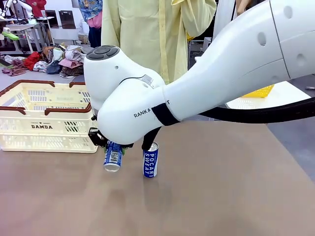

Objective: Place the drinks into the Shopping basket.
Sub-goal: Pick up one drink and place it into the Shopping basket.

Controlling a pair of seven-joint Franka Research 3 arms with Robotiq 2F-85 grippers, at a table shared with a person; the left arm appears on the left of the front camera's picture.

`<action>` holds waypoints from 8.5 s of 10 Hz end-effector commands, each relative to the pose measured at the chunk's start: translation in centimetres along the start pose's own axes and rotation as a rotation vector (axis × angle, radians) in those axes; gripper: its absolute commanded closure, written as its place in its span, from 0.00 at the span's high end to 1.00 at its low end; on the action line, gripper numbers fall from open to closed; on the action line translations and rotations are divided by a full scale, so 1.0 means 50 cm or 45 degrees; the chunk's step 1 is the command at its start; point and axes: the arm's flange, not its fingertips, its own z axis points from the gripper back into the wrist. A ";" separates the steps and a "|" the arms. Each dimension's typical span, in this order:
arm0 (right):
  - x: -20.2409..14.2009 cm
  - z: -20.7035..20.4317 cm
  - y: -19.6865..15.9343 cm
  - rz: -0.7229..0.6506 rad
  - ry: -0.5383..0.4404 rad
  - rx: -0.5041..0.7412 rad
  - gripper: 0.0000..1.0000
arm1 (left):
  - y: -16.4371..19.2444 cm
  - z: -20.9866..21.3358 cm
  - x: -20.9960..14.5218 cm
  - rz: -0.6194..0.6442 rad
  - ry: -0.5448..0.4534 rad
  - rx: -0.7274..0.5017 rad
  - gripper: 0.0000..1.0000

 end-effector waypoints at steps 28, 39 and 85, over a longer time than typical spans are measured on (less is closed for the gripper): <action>0.071 0.256 -0.386 0.334 0.347 0.186 1.00 | -0.007 0.001 -0.005 0.002 -0.001 -0.017 1.00; 0.089 0.032 -1.116 -0.768 0.544 1.375 1.00 | -0.007 0.001 -0.005 0.002 -0.001 -0.017 1.00; 0.089 0.032 -1.116 -0.768 0.544 1.375 1.00 | 0.149 -1.068 -0.274 -0.347 -0.281 1.143 1.00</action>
